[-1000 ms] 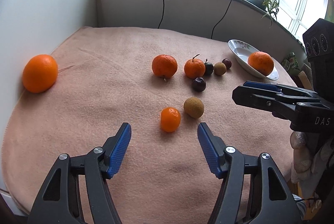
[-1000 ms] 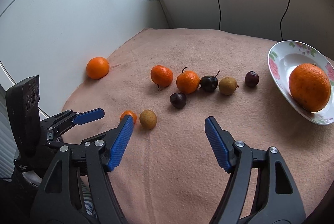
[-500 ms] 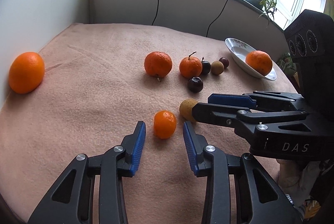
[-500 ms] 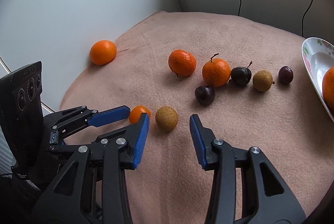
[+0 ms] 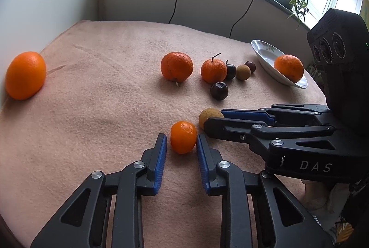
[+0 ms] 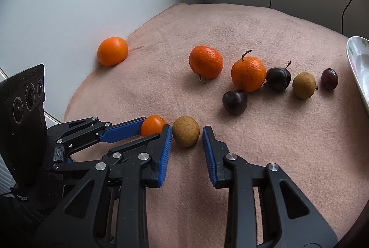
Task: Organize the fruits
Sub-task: 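Grasp a small tangerine with the left tool while the right tool grasps a brown round fruit, then carry the tangerine with the left tool into the plate while the right tool drops the brown fruit there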
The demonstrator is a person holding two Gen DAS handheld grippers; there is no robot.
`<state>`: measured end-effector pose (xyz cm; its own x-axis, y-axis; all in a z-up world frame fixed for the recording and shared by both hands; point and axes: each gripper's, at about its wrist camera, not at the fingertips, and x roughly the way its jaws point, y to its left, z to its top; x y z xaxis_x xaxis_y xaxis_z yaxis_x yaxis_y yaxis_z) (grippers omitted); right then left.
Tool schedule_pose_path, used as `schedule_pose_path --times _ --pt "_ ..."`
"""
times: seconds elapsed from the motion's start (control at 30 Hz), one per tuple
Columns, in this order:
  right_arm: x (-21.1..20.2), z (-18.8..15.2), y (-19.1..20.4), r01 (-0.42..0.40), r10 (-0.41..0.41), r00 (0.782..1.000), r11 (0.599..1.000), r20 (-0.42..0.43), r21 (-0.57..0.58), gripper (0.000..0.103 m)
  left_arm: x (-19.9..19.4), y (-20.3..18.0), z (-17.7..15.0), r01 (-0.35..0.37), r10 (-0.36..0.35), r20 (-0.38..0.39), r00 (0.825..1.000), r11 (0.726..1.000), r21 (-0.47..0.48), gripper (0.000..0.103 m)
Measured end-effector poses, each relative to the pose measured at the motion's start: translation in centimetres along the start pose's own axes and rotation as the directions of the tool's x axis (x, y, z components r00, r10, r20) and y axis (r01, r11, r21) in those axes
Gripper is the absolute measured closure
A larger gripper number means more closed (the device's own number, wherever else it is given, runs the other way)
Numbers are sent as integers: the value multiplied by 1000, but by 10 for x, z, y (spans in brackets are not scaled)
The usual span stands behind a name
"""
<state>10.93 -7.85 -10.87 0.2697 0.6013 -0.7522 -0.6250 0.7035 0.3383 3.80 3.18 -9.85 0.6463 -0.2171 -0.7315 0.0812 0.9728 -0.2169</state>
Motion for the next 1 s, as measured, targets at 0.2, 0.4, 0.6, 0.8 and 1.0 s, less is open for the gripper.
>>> schedule_pose_path --times 0.2,0.4,0.6,0.8,1.0 --pt "-2 0 2 -2 2 1000 1000 7 5 77 0 3 0 8 -8 -1 1000 1000 -12 82" --pt "-19 -5 -4 -3 1 999 999 36 37 77 -1 8 0 27 -27 0 1000 999 -42 83" --pt "-48 -12 -17 9 -15 997 997 81 71 77 -3 0 5 49 -48 9 999 998 -43 83" --pt "-80 -20 -41 36 -53 991 991 125 132 77 1 -15 14 78 -77 15 997 997 -19 83" --pt "-111 -33 -70 84 -113 980 980 163 179 77 7 -32 26 109 -109 21 994 994 7 83"
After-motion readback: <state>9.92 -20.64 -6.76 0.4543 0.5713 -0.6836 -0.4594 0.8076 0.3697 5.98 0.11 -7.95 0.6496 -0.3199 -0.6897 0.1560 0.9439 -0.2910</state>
